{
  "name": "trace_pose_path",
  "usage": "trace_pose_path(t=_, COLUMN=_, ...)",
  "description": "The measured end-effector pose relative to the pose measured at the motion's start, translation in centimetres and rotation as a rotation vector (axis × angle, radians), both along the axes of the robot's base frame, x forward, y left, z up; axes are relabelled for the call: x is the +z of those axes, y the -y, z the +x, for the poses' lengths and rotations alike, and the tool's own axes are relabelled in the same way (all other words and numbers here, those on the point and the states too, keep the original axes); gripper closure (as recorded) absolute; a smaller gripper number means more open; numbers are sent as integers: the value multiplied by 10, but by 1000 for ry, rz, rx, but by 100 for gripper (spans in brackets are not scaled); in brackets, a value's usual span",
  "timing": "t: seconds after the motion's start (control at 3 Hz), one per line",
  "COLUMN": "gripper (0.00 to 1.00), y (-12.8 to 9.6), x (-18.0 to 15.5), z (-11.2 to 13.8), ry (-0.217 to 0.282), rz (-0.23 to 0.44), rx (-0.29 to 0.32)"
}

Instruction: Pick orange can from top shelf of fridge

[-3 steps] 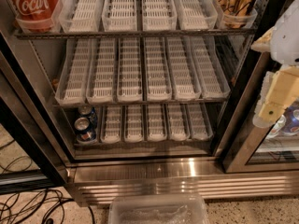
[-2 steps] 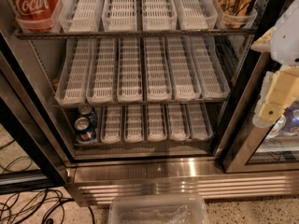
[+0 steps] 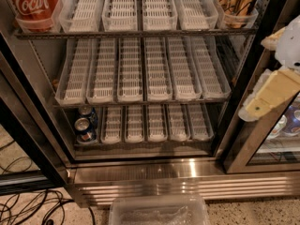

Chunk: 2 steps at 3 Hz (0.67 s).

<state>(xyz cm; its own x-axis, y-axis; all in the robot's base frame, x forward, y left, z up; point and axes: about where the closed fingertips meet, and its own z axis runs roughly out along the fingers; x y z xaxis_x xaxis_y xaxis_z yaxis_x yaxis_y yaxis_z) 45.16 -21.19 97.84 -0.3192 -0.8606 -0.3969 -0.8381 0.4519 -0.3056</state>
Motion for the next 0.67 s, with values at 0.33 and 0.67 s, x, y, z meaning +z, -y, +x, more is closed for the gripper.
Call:
trace_pose_path(t=0.33, gripper=0, y=-2, x=14, z=23, ry=121, rz=108, rx=-82)
trace_pose_path(t=0.67, gripper=0, y=-4, x=29, z=45, ry=210, rz=207, rx=-128)
